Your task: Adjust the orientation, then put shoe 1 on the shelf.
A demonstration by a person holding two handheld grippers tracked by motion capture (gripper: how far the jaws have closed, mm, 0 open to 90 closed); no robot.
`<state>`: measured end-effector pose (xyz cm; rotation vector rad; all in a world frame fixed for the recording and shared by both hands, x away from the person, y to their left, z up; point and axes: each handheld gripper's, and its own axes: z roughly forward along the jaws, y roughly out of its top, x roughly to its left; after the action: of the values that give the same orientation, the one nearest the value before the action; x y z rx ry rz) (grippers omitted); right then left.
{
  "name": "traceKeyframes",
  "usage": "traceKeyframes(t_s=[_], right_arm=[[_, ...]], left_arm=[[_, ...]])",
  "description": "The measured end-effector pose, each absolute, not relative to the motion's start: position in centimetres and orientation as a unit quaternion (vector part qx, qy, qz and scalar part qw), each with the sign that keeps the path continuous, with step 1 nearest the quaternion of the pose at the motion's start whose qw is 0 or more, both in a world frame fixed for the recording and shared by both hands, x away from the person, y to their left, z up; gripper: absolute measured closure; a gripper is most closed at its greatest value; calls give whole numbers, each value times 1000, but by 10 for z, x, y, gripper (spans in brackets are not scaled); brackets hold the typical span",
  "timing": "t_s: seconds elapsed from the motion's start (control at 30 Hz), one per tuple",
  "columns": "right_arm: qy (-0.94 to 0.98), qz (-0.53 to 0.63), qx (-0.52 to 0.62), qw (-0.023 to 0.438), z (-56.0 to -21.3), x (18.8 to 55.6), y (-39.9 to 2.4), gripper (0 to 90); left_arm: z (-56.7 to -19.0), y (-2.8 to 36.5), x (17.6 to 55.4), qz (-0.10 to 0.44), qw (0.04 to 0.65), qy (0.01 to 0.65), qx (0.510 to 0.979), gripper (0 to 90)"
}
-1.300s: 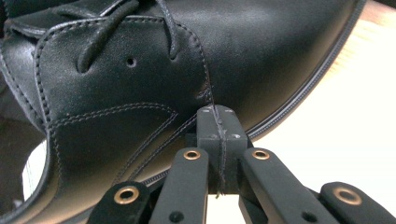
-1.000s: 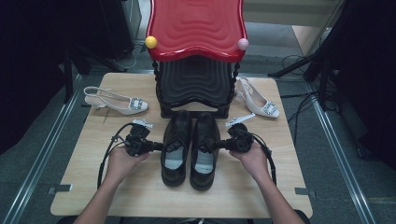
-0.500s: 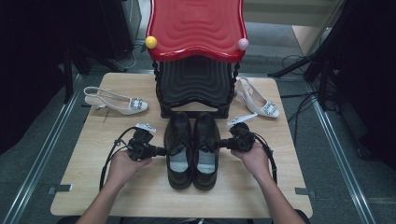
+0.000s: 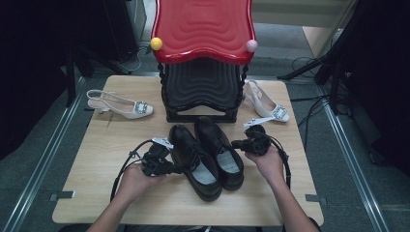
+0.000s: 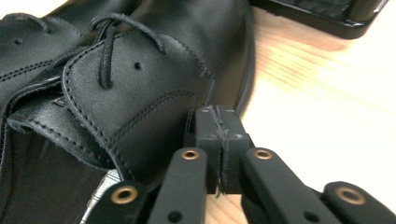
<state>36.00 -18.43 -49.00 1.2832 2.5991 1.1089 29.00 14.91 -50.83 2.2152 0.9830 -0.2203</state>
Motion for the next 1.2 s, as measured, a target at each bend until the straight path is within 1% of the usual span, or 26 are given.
traceKeyframes(t_s=[0.03, 0.07, 0.13, 0.17, 0.23, 0.3, 0.33, 0.37, 0.4, 0.47, 0.5, 0.53, 0.7, 0.8, 0.83, 0.93, 1.1, 1.2], right_arm=[[837, 357, 413, 19, -490, 360, -184, 865], [835, 363, 413, 16, -488, 359, -187, 854], [835, 363, 413, 17, -487, 358, -188, 848], [836, 365, 410, 20, -486, 357, -189, 845], [834, 371, 407, 22, -482, 354, -191, 821], [834, 371, 407, 23, -480, 353, -191, 811], [834, 373, 407, 24, -478, 352, -192, 807], [834, 373, 407, 24, -478, 352, -192, 807], [833, 376, 406, 23, -475, 350, -193, 794], [832, 378, 405, 24, -472, 349, -194, 785], [832, 378, 405, 24, -472, 349, -194, 785], [833, 378, 404, 24, -470, 348, -195, 776], [834, 379, 399, 26, -461, 343, -196, 742], [836, 381, 395, 23, -456, 340, -196, 719], [836, 381, 395, 23, -456, 340, -196, 719], [838, 382, 388, 20, -447, 334, -192, 710], [842, 380, 382, 20, -440, 325, -187, 710], [847, 375, 375, 11, -438, 316, -179, 696]], left_arm=[[-507, 149, 290, -83, 344, 377, 856, 893], [-506, 150, 289, -79, 345, 376, 856, 862], [-502, 154, 289, -72, 350, 377, 854, 827], [-500, 156, 289, -66, 355, 379, 852, 827], [-496, 160, 291, -60, 361, 386, 847, 717], [-494, 165, 293, -55, 369, 394, 840, 709], [-493, 167, 294, -56, 371, 395, 838, 663], [-492, 169, 294, -57, 371, 398, 837, 663], [-490, 171, 295, -54, 373, 397, 837, 627], [-489, 174, 296, -51, 378, 401, 833, 592], [-488, 175, 296, -48, 377, 402, 833, 592], [-487, 178, 298, -46, 376, 404, 833, 559], [-485, 183, 300, -42, 377, 412, 828, 479], [-483, 185, 302, -40, 381, 419, 823, 449], [-482, 186, 302, -39, 380, 417, 825, 449], [-479, 187, 305, -34, 376, 415, 828, 410], [-473, 188, 308, -26, 378, 415, 827, 397], [-470, 186, 311, -26, 374, 414, 830, 385]])
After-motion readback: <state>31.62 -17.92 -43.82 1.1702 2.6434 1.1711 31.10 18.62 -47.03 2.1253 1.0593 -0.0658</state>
